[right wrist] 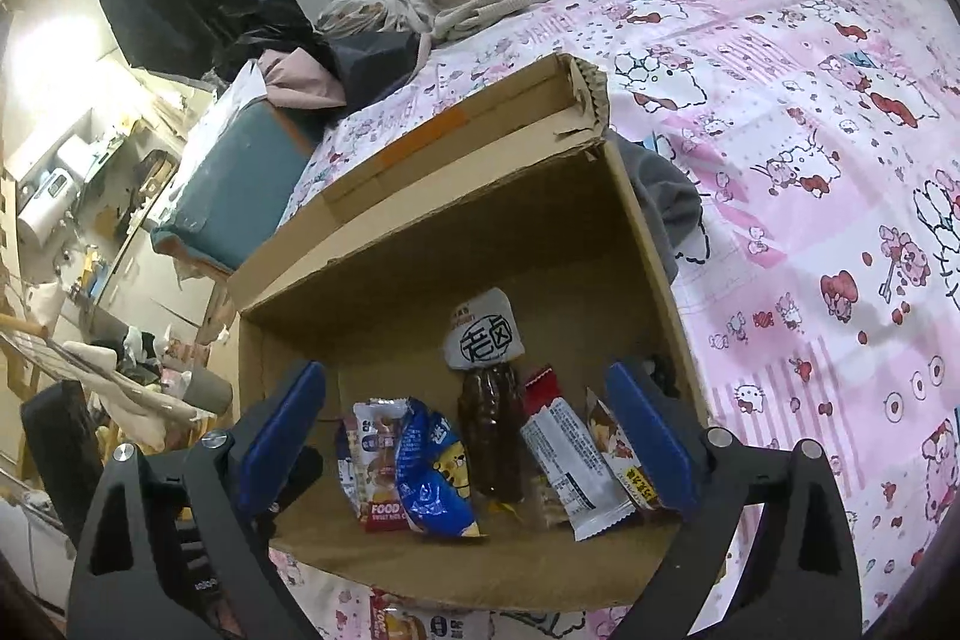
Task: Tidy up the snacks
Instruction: 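Withdraw both grippers from the box back toward the remaining snacks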
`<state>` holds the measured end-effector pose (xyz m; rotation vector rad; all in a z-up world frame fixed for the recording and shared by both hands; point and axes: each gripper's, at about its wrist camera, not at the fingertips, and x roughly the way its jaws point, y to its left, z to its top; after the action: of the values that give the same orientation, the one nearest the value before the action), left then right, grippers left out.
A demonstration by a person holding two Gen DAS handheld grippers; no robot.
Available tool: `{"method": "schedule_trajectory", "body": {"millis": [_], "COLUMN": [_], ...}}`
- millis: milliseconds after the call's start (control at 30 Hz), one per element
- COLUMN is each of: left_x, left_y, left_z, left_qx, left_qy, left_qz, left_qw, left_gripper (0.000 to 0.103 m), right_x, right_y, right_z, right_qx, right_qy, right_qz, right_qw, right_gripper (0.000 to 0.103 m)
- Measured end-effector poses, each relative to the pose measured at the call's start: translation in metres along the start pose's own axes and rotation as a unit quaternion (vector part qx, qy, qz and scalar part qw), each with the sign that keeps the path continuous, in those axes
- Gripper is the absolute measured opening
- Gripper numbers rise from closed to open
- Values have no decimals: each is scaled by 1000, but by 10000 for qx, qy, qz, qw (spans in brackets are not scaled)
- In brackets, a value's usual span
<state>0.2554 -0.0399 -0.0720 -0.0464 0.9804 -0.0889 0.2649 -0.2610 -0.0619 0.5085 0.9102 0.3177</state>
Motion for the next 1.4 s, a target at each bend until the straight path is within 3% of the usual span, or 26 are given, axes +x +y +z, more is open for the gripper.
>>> {"method": "schedule_trajectory", "body": {"millis": [533, 800, 1067, 1400], "left_x": [-29, -53, -73, -82], "left_y": [11, 26, 40, 54], "left_z": [-11, -19, -41, -60], "left_qx": [-223, -355, -423, -603], "left_qy": [-78, -142, -66, 231], "left_qz": [122, 197, 292, 464], "left_qw": [9996, 9991, 9987, 9968], "left_gripper": [95, 95, 95, 95], "right_x": [-15, -41, -66, -67], "right_y": [4, 24, 29, 27], "right_z": [-11, -31, -60, -92], "right_qx": [38, -409, -451, -228], "right_qy": [78, -18, 28, 517], "right_qz": [-1, -272, -338, -293], "right_qw": [10000, 9988, 9984, 9980], "right_gripper": [97, 97, 97, 97]}}
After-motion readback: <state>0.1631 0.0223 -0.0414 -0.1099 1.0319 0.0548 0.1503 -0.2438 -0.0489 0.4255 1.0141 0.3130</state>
